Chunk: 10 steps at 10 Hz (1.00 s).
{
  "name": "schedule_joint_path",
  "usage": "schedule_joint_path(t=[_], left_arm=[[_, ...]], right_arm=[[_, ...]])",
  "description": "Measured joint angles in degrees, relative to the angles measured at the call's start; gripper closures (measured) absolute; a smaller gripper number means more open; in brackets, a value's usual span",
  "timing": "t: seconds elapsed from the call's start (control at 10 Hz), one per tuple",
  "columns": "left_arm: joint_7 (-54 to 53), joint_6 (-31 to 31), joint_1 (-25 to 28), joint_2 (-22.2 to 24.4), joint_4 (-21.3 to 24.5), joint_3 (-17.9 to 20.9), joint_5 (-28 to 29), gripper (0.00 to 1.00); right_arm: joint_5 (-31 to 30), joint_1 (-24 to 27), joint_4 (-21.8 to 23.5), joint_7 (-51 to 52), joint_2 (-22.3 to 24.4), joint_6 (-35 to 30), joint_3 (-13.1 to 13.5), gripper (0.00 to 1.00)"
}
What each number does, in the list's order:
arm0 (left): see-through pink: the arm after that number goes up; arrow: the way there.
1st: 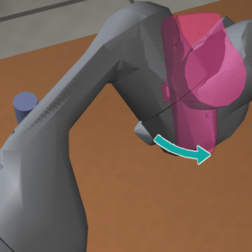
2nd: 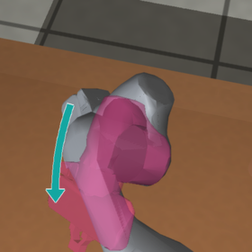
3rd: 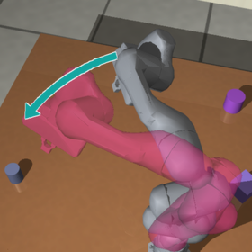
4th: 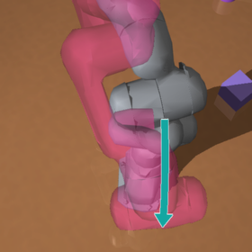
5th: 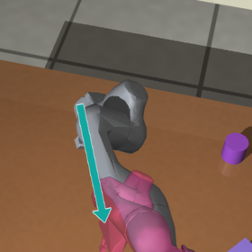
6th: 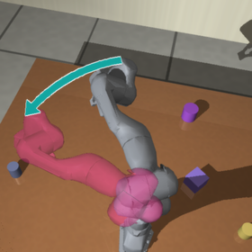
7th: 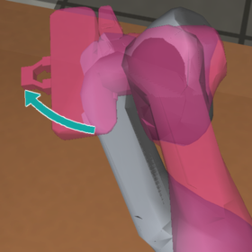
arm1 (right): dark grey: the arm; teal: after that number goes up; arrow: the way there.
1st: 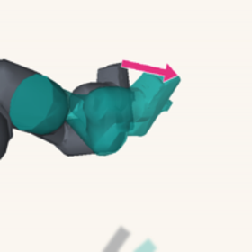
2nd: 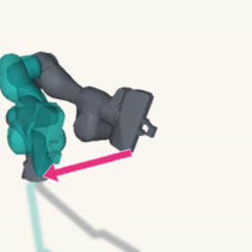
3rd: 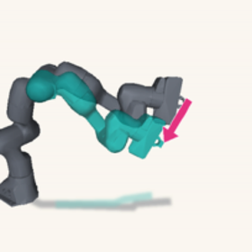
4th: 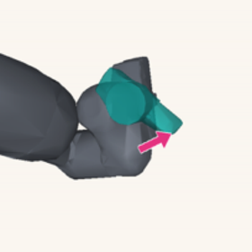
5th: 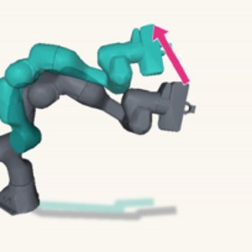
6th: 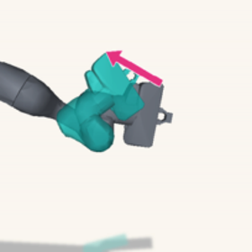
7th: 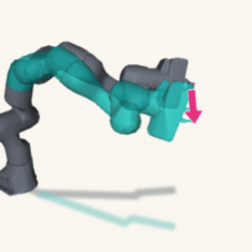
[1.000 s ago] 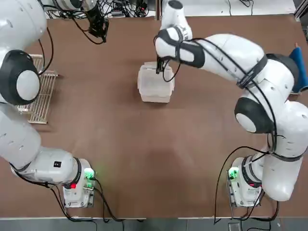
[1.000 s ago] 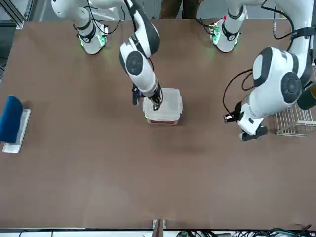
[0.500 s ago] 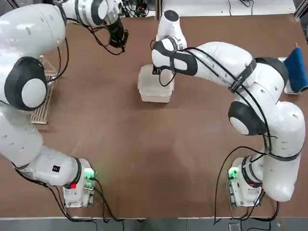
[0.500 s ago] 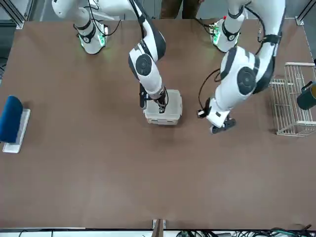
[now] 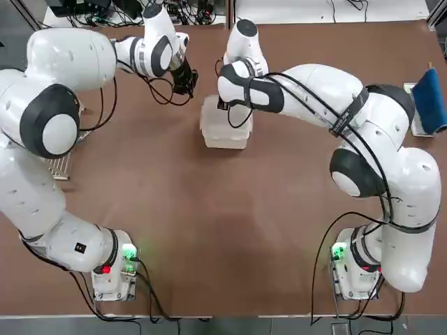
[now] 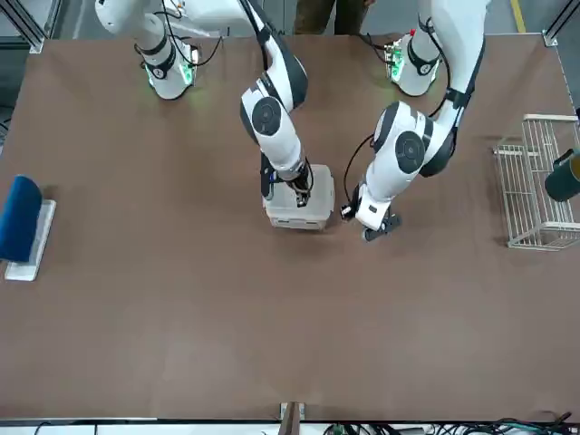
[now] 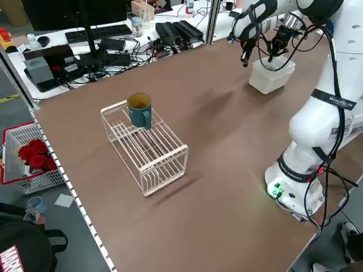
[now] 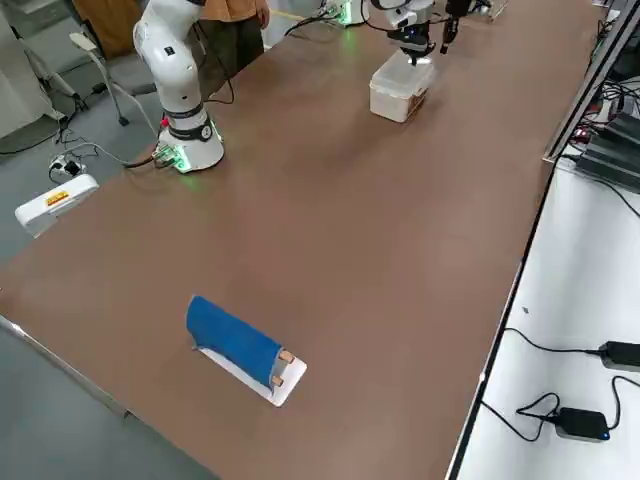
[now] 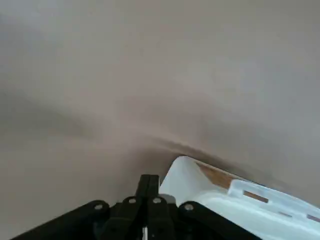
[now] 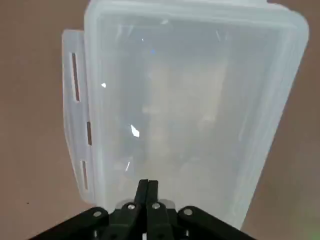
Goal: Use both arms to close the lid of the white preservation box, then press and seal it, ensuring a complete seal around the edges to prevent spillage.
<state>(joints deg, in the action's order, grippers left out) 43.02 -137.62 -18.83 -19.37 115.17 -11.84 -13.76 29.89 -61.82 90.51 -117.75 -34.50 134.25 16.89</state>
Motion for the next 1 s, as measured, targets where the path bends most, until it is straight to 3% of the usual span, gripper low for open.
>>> schedule_joint_path(t=[0.3,0.6,1.0], left_arm=[[-0.01,-0.53,0.00,0.05,1.26,-1.48,-3.16,0.99],[0.01,-4.73,0.41,0.08,5.31,-3.01,-4.20,0.99],[-0.24,-5.10,0.82,0.35,6.01,-3.46,-6.97,0.99]], right_arm=[[0.44,-0.01,-0.04,0.00,-0.24,1.30,-0.66,0.98],[0.47,-0.01,-0.06,0.01,-0.26,1.34,-0.71,0.98],[0.47,-0.01,-0.07,0.01,-0.27,1.35,-0.80,0.98]])
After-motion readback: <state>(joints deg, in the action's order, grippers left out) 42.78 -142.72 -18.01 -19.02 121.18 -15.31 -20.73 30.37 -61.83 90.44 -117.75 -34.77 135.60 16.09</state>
